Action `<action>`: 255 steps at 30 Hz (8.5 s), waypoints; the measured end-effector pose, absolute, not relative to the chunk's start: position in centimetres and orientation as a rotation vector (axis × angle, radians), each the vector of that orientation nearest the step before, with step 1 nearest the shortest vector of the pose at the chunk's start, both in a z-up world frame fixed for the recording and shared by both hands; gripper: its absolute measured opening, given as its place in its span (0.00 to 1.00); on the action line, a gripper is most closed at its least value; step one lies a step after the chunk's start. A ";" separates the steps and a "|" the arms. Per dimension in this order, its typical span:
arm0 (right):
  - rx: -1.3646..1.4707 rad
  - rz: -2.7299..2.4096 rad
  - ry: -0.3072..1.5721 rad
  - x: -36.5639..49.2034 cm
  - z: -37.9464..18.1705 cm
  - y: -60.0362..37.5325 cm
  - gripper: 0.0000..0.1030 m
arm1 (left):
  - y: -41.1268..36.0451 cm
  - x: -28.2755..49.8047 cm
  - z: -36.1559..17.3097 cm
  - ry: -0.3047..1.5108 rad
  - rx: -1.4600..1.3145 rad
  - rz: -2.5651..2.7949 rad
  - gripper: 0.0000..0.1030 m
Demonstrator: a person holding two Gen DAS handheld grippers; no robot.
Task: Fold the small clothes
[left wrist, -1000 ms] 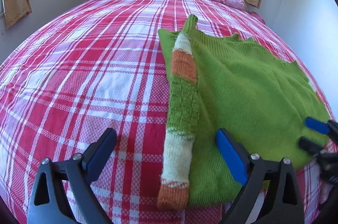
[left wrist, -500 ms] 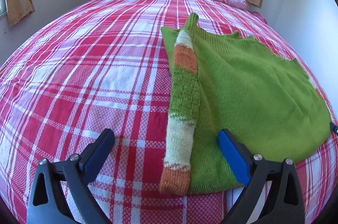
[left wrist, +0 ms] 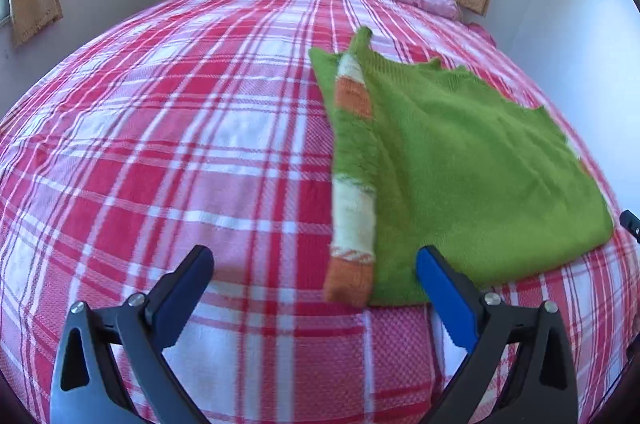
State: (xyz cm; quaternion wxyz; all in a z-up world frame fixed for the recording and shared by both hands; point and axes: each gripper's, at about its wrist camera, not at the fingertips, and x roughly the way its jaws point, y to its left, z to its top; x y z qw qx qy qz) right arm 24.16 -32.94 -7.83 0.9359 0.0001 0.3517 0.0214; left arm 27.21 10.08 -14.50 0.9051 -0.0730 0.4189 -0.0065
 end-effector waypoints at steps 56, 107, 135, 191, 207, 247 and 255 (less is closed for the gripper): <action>-0.666 0.468 0.673 26.9 -14.4 2.1 0.40 | 10.9 44.4 -15.0 0.858 -0.127 -0.249 0.94; -0.279 0.449 0.534 21.9 -6.3 -7.4 0.07 | 12.8 43.9 -12.0 0.803 -0.777 -0.516 0.11; 0.059 0.337 0.550 23.3 -3.4 -25.6 0.07 | -5.2 46.3 -5.4 0.823 -0.593 -0.713 0.11; 0.304 0.127 0.643 20.3 -8.6 -38.8 0.48 | -8.4 35.8 -8.8 0.745 -0.088 -0.528 0.75; 0.291 0.138 0.817 33.2 -8.8 -35.1 0.14 | -6.7 34.3 -12.5 0.784 -0.130 -0.517 0.98; 0.115 0.251 0.832 27.4 -11.8 -33.0 0.42 | -8.7 34.9 -14.0 0.883 -0.032 -0.492 1.00; 0.105 0.286 0.832 27.0 -12.0 -33.3 0.42 | -9.1 34.8 -14.1 0.890 -0.004 -0.479 1.00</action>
